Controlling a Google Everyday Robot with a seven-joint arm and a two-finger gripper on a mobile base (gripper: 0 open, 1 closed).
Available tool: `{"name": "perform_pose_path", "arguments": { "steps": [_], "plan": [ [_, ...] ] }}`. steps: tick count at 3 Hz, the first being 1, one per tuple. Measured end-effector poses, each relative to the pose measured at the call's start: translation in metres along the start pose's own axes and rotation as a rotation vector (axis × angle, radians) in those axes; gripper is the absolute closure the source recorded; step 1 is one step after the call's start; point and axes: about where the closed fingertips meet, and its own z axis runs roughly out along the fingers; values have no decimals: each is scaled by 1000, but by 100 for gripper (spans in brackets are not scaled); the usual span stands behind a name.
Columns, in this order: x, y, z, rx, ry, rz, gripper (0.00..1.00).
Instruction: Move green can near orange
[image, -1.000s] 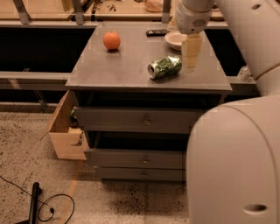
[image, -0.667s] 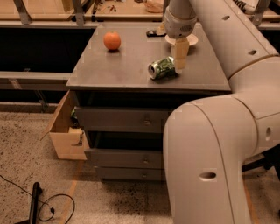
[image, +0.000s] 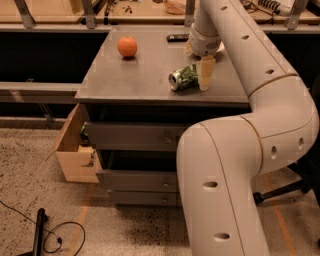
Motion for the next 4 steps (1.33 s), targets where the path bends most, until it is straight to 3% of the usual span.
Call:
{"name": "perform_pose_path", "arguments": {
  "steps": [1, 2, 3, 4],
  "plan": [
    [-10, -5, 7, -6, -18, -32, 41],
    [-40, -12, 3, -3, -58, -98, 64],
    [-85, -19, -23, 27, -132, -131, 87],
    [-110, -30, -36, 74, -208, -64, 100]
  ]
}}
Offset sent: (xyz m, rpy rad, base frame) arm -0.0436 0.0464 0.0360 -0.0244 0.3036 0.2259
